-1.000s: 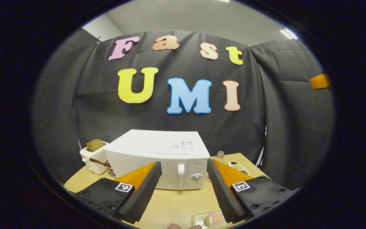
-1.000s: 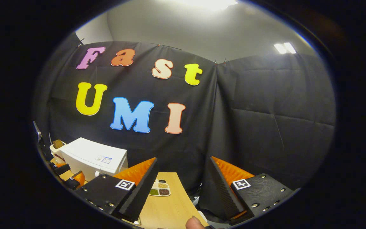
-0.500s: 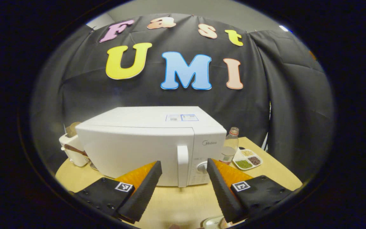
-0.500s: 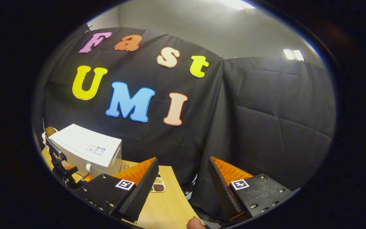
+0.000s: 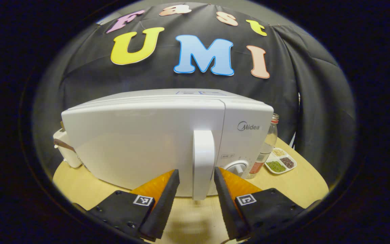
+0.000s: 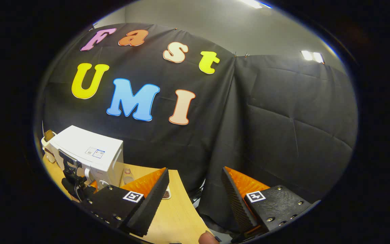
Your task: Open the microwave oven with the left hand, put the food in, and close the microwave oven.
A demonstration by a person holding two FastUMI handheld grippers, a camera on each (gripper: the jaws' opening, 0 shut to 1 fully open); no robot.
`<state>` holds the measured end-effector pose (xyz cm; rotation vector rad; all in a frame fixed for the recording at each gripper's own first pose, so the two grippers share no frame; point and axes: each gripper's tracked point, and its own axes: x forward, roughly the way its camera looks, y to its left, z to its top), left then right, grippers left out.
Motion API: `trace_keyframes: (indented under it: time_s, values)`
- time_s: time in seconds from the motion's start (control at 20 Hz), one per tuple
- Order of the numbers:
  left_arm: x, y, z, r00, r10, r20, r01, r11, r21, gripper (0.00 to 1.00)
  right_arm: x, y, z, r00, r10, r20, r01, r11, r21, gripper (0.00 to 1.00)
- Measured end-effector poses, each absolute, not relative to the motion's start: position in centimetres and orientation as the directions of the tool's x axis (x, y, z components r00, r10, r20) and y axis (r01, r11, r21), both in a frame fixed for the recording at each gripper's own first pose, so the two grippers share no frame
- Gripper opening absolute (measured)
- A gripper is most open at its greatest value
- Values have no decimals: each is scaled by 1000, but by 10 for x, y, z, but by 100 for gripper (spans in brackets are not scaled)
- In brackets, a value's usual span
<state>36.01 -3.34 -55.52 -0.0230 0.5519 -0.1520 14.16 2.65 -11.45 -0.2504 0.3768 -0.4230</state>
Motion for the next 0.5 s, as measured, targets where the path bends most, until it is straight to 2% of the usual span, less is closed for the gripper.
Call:
trace_keyframes:
  time_s: [0.05,0.1,0.15,0.35,0.4,0.45,0.5]
  values:
    - [366,-39,-559,837,-163,-523,151,986,-65,67,140,26,-114,844,-443,-302,352,883,-312,94]
    - [367,-41,-561,843,-150,-517,144,988,-51,48,136,27,-114,845,-441,-302,350,884,-311,94]
    - [365,-40,-561,850,-132,-510,135,990,-30,40,134,28,-112,847,-438,-301,347,885,-311,94]
    - [362,-41,-563,862,-137,-488,161,987,6,33,126,32,-113,856,-415,-308,341,902,-267,94]
    - [363,-42,-563,861,-150,-486,165,986,-11,25,123,35,-114,860,-403,-313,335,908,-250,94]
    - [362,-42,-563,858,-158,-489,170,985,-22,26,121,38,-114,864,-395,-313,332,913,-237,95]
    - [362,-42,-563,852,-168,-496,180,983,-24,18,117,40,-112,870,-387,-306,328,917,-226,95]
